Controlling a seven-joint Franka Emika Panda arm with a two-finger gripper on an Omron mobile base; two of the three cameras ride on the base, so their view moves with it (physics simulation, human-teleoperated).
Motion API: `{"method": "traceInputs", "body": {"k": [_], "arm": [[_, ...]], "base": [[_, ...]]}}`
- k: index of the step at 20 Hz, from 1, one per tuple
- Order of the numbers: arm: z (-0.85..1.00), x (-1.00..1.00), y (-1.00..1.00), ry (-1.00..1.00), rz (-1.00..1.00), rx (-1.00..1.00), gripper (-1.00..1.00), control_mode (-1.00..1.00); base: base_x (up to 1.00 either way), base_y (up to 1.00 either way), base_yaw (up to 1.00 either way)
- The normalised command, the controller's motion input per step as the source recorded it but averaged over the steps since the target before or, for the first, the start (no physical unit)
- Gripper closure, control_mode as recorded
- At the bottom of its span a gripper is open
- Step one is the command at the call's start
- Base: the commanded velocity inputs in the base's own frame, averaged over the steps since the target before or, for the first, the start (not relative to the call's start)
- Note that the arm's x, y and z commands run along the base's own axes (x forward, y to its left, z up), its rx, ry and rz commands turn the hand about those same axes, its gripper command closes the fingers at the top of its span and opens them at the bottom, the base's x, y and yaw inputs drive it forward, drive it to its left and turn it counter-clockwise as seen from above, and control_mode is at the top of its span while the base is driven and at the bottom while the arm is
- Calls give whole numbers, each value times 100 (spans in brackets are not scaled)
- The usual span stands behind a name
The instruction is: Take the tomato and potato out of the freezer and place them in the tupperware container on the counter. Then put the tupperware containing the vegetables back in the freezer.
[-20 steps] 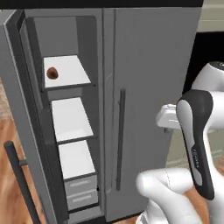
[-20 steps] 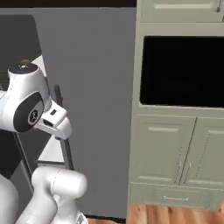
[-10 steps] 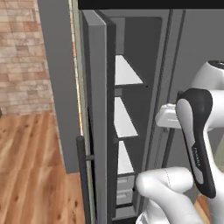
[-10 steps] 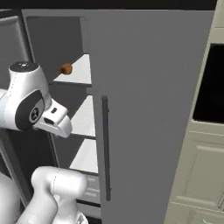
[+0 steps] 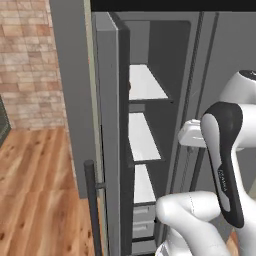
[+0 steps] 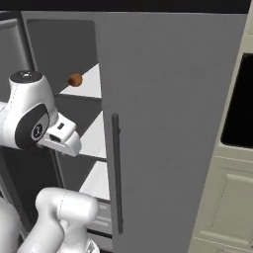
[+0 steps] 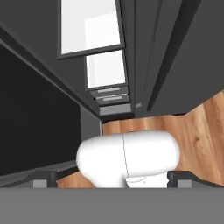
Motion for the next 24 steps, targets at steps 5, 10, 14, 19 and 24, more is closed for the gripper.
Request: {"method": "traceInputs", "body": {"k": [5,10,14,19,24], "arm": [[0,0,0,0,0,0,-100,100],[0,0,0,0,0,0,-100,100],[0,0,0,0,0,0,-100,100],[31,34,1,-9,23,-1,-100,-100],[76,27,25,-25,17,-5,-100,-100]], "base": [[67,-9,29],[41,-2,27],[56,0,25],[0,0,0],[0,0,0]]}}
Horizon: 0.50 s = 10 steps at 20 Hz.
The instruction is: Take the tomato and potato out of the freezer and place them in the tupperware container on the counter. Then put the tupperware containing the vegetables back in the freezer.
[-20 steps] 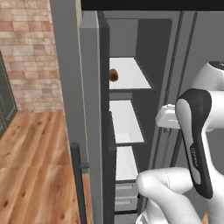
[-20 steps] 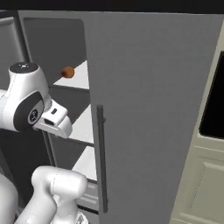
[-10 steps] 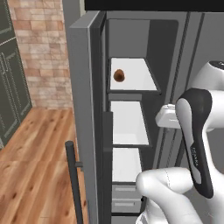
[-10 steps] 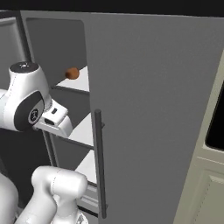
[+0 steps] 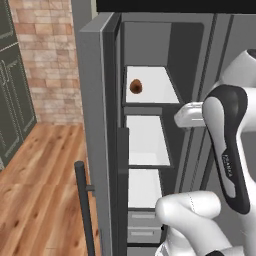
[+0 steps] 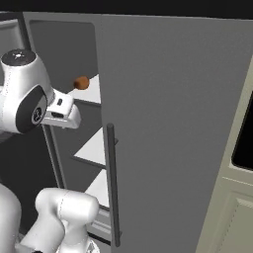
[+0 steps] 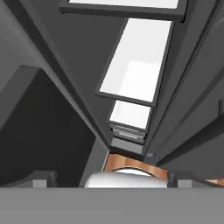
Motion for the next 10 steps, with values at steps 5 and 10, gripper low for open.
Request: {"method": "traceInputs", "body": {"k": [5,10], "arm": [[32,46,21,-23,17,-8,-100,-100],[0,66,14,-24,35,-9,-100,-100]], "base": [[0,0,0],[0,0,0]]}}
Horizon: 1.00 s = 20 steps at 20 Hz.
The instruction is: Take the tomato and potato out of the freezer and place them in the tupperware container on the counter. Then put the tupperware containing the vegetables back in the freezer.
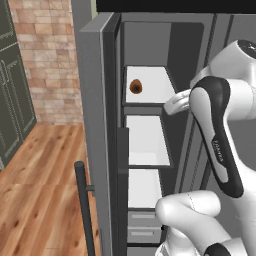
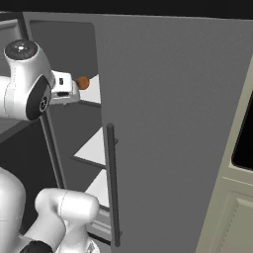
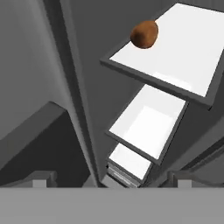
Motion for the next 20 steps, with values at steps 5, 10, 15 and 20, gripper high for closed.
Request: {"method": "traceInputs", "body": {"k": [5,10,15,20], "arm": [[0,57,13,-20,37,-18,-100,-100],[0,86,17,0,9,-12,-100,-100],[0,87,21,2,3,-9,-100,-100],[0,76,16,0,5,-1,-100,-100]], "base": [[0,0,0],[0,0,0],[0,0,0],[0,0,0]]}}
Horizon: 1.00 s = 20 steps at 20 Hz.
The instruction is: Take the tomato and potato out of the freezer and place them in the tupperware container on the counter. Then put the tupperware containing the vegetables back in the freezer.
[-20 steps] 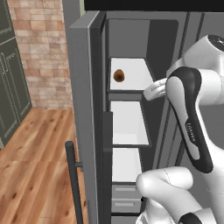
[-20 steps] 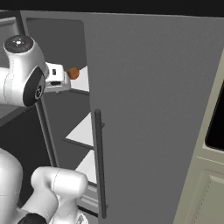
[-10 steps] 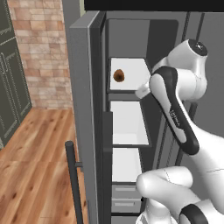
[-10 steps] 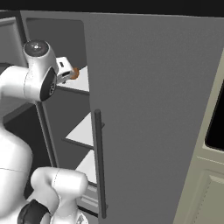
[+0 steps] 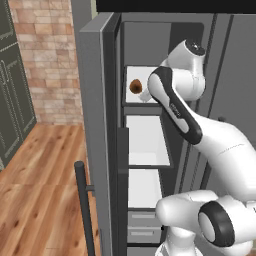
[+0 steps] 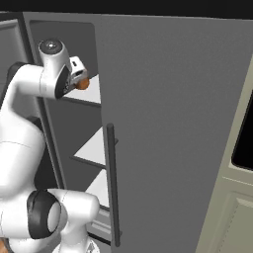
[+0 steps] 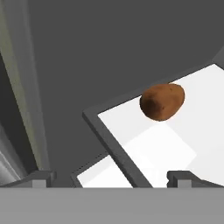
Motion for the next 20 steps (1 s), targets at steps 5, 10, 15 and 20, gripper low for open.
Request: {"method": "traceInputs", "body": {"k": [5,10,15,20], "arm": [[-3,70,7,0,4,0,-100,-100],[-11,64,1,1,1,0,-100,-100],[-17,49,0,3,0,0,-100,-100],[-19,47,1,5,0,0,-100,-100]], "base": [[0,0,0],[0,0,0],[0,0,0],[0,0,0]]}}
